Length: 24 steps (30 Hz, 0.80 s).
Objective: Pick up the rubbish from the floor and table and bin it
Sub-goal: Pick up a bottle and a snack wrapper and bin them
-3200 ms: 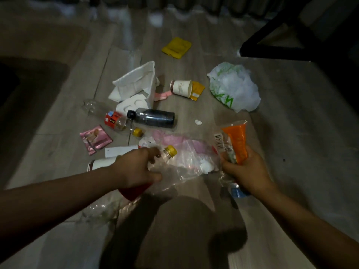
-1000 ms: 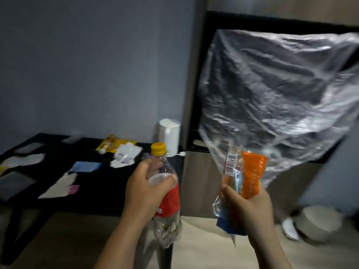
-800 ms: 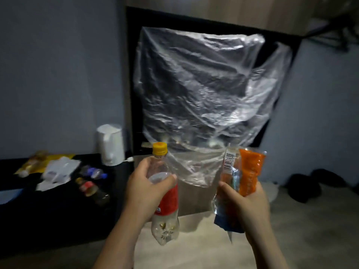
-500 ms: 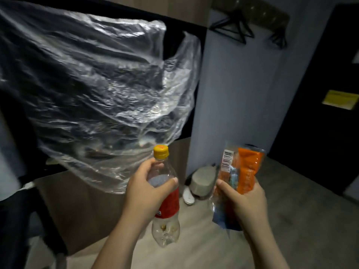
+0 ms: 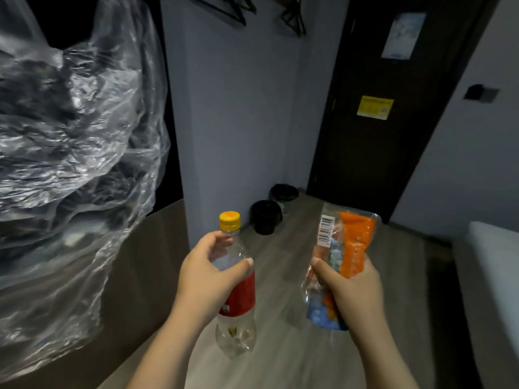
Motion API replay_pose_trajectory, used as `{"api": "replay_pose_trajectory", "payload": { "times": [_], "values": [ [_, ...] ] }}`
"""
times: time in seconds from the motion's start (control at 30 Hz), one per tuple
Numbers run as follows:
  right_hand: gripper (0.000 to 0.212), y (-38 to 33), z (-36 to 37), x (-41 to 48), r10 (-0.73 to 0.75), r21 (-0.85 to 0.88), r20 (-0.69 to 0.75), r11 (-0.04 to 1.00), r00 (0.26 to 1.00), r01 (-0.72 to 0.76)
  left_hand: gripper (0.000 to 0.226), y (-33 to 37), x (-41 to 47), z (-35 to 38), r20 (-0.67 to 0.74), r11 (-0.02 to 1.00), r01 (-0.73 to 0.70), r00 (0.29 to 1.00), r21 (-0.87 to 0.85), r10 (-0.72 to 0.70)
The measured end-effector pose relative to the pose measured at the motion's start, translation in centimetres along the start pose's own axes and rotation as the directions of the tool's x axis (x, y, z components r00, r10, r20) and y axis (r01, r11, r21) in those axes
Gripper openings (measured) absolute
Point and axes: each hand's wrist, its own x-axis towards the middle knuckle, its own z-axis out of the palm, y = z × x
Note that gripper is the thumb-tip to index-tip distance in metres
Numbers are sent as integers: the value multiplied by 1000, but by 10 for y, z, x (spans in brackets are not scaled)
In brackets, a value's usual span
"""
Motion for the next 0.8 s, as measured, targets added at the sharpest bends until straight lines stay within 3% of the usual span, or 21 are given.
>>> {"api": "replay_pose_trajectory", "payload": {
  "times": [0.47,0.8],
  "values": [
    [23,15,100,174,84,-44,-76,995,994,-88,42,-44,235,44,119,1000,-29,993,5,28],
    [26,67,123,331,120,-31,-95,992,988,-123,43,-72,375,134,155,1000,-1,988,19,-2]
  ]
}}
